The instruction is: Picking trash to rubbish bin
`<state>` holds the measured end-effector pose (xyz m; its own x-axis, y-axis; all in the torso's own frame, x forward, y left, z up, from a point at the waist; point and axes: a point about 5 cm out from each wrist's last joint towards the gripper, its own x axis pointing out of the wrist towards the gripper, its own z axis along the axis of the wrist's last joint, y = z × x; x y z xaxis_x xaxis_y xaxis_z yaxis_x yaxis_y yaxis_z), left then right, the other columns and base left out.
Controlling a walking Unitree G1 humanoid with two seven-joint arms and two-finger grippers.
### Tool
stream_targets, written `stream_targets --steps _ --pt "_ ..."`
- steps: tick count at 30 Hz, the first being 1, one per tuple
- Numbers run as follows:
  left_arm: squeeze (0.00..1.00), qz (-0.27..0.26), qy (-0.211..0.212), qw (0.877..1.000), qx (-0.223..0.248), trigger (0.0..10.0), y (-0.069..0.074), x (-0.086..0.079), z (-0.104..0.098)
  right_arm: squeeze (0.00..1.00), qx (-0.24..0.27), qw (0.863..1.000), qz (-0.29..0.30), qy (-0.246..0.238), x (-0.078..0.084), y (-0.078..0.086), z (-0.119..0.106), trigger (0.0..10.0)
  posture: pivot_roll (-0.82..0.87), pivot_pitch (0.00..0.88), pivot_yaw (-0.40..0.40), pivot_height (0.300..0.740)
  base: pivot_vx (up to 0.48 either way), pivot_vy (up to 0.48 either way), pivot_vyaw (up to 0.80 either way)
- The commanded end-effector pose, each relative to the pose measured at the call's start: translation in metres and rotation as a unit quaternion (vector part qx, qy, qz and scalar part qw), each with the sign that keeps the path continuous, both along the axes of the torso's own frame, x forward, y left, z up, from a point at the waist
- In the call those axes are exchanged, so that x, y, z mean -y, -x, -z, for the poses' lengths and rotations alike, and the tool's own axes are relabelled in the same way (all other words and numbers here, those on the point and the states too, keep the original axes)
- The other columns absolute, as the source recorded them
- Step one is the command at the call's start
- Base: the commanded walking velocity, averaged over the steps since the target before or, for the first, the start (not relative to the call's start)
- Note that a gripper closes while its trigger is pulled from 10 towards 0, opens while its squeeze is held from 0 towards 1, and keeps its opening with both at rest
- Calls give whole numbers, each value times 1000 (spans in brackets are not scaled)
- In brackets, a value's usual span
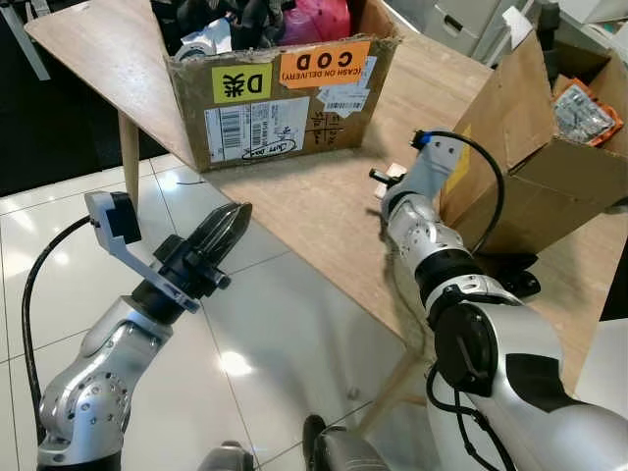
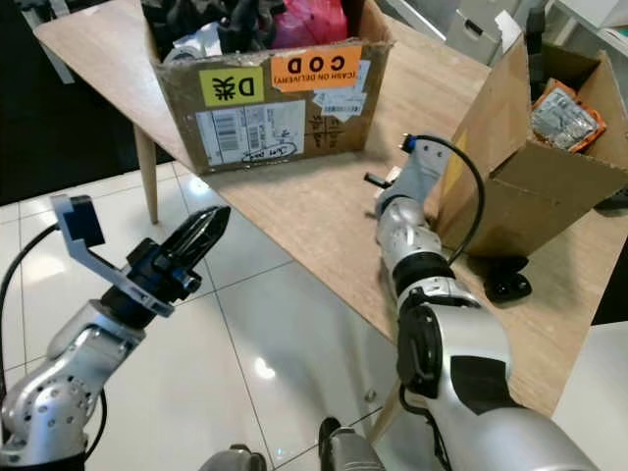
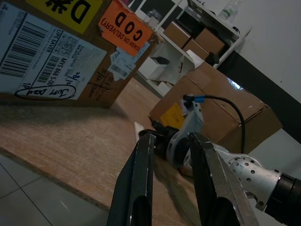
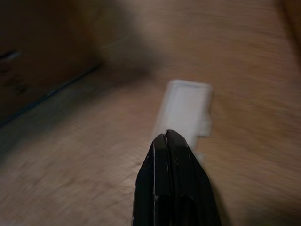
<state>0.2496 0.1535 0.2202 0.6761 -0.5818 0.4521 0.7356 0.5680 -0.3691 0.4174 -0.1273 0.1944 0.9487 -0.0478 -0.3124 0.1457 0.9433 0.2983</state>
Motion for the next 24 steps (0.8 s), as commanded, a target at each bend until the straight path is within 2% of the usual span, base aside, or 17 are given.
stream_targets --steps 1,4,5,6,9,11,14,15,16,17,18,20,21,22,24 --pt "0 1 -1 1000 3 10000 1 2 1 0 -39 998 -45 29 -13 6 19 0 124 274 -85 740 0 0 0" --pt "0 1 2 1000 6 10000 1 2 0 0 -13 992 -78 95 -16 3 10 0 122 269 -90 740 0 0 0" --pt "0 1 2 1000 6 10000 1 2 0 0 -13 992 -78 95 -16 3 10 0 122 269 -90 740 0 0 0" --pt "0 1 3 1000 7 10000 0 2 0 0 14 991 -78 110 -14 1 0 0 118 265 -90 740 0 0 0" --pt "0 1 4 1000 7 10000 0 2 0 0 25 990 -76 114 -14 0 -4 0 117 264 -89 740 0 0 0" --pt "0 2 5 1000 8 10000 -1 3 0 0 57 984 -77 149 -10 -3 -17 0 115 258 -88 740 0 0 0" --pt "0 4 6 1000 9 10000 -2 4 0 0 80 980 -80 166 -8 -4 -26 0 114 257 -86 740 0 0 0" --pt "0 6 6 1000 9 10000 -2 4 0 0 86 977 -80 180 -5 -5 -29 2392 113 253 -85 740 0 0 0" --pt "0 9 5 1000 11 10000 -2 5 -1 0 77 972 -88 205 -1 -5 -28 2745 113 252 -85 740 0 0 0" --pt "0 12 3 1000 13 10000 -2 5 -1 0 58 962 -110 243 3 -4 -25 3569 112 245 -84 740 0 0 0" --pt "0 12 3 1000 13 10000 -2 5 -1 0 58 962 -110 243 3 -4 -25 3569 112 245 -84 740 0 0 0" --pt "0 13 3 1000 13 10000 -2 5 -1 0 40 953 -142 265 2 -3 -20 4078 113 242 -84 740 0 0 0" --pt "0 13 3 1000 14 10000 -3 5 -1 0 27 940 -179 290 1 -1 -16 4510 107 236 -84 740 0 0 0" --pt "0 13 3 1000 14 10000 -3 5 -1 0 27 940 -179 290 1 -1 -16 4510 107 236 -84 740 0 0 0" --pt "0 16 2 1000 15 10000 -3 5 -1 0 10 917 -221 331 3 1 -12 4627 102 228 -84 740 0 0 0"
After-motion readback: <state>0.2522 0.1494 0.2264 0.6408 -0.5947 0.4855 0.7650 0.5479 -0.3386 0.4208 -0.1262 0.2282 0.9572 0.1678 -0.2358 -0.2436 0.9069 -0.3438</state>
